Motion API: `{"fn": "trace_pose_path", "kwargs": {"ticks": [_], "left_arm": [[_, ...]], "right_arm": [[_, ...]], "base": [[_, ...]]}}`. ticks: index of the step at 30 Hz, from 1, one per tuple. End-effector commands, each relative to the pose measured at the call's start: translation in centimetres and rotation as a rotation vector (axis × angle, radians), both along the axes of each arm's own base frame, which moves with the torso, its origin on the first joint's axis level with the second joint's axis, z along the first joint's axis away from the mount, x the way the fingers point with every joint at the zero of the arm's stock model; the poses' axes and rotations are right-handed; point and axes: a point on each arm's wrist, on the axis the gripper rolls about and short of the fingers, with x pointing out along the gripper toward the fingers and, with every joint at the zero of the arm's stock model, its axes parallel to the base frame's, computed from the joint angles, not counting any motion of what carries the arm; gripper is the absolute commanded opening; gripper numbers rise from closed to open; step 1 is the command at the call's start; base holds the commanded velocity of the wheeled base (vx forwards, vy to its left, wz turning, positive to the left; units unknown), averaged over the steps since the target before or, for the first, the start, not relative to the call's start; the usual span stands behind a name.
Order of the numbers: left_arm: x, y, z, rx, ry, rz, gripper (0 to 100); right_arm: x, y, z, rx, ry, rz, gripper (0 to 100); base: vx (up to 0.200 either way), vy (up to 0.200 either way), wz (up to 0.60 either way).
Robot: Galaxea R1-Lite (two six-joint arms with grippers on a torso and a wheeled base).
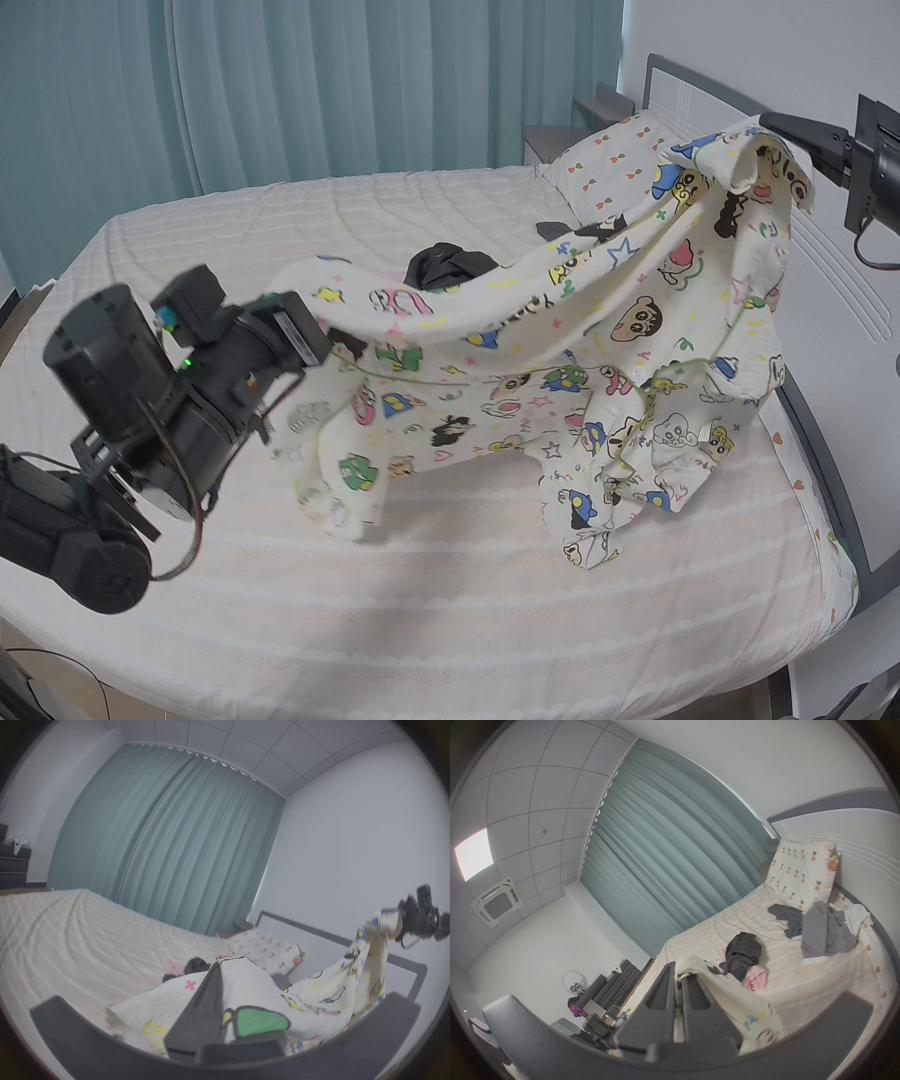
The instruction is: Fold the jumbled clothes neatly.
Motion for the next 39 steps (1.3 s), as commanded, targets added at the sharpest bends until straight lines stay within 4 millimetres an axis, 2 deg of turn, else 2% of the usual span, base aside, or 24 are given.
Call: {"fn": "trace_pose_path", "kwargs": {"ticks": [1, 2, 3, 5, 8, 9, 10, 11, 12, 15, 17, 18, 21, 25, 31, 39], "left_arm": [[-2.4, 2.9, 6.8, -0.083, -0.16, 0.046, 0], [-3.0, 3.1, 8.0, -0.088, -0.169, 0.041, 0], [-3.0, 3.1, 8.0, -0.088, -0.169, 0.041, 0], [-4.4, 3.9, 10.8, -0.099, -0.186, 0.034, 0], [-5.2, 4.3, 12.0, -0.106, -0.199, 0.034, 0], [-6.0, 4.9, 13.2, -0.124, -0.227, 0.036, 0], [-6.4, 5.1, 13.7, -0.133, -0.24, 0.038, 0], [-6.4, 5.1, 13.7, -0.133, -0.24, 0.038, 0], [-6.8, 5.3, 13.6, -0.133, -0.238, 0.037, 0], [-6.9, 5.4, 10.6, -0.078, -0.153, 0.035, 0], [-7.0, 5.4, 10.3, -0.074, -0.147, 0.034, 0], [-7.3, 5.6, 8.6, -0.045, -0.104, 0.032, 0], [-7.6, 5.8, 7.7, -0.031, -0.079, 0.03, 0], [-7.7, 5.9, 6.8, -0.017, -0.055, 0.032, 0], [-7.9, 6.0, 6.4, -0.014, -0.042, 0.037, 0], [-8.6, 6.4, 5.8, -0.004, -0.033, 0.04, 0]], "right_arm": [[-1.2, -1.8, -0.8, -0.005, 0.01, -0.065, 0], [-1.5, -2.0, -0.6, -0.003, -0.001, -0.072, 0], [-1.5, -2.0, -0.6, -0.003, -0.001, -0.072, 0], [-3.1, -2.4, 0.4, 0.006, -0.05, -0.08, 0], [-4.4, -2.5, 1.1, 0.012, -0.087, -0.071, 0], [-5.6, -2.6, 1.8, 0.019, -0.126, -0.063, 0], [-6.2, -2.7, 2.2, 0.023, -0.146, -0.062, 0], [-6.2, -2.7, 2.2, 0.023, -0.146, -0.062, 0], [-7.1, -2.7, 2.5, 0.027, -0.167, -0.05, 0], [-8.4, -2.2, 1.9, 0.029, -0.163, 0.004, 0], [-8.4, -2.2, 1.8, 0.029, -0.162, 0.007, 0], [-9.0, -2.2, 1.8, 0.031, -0.171, 0.013, 0], [-9.1, -2.2, 1.9, 0.032, -0.175, 0.014, 0], [-9.2, -2.2, 1.9, 0.033, -0.176, 0.018, 0], [-10.2, -2.2, 1.4, 0.034, -0.174, 0.044, 0], [-10.4, -2.2, 1.4, 0.034, -0.177, 0.051, 0]], "base": [[0.0, 0.0, 0.0], [0.0, 0.0, 0.0], [0.0, 0.0, 0.0], [0.0, 0.0, 0.0], [0.0, 0.0, 0.0], [0.0, 0.0, 0.0], [0.0, 0.0, 0.0], [0.0, 0.0, 0.0], [0.0, 0.0, 0.0], [0.0, 0.0, 0.0], [0.0, 0.0, 0.0], [0.0, 0.0, 0.0], [0.0, 0.0, 0.0], [0.0, 0.0, 0.0], [-0.2, 0.0, 0.0], [-0.2, 0.0, 0.0]]}}
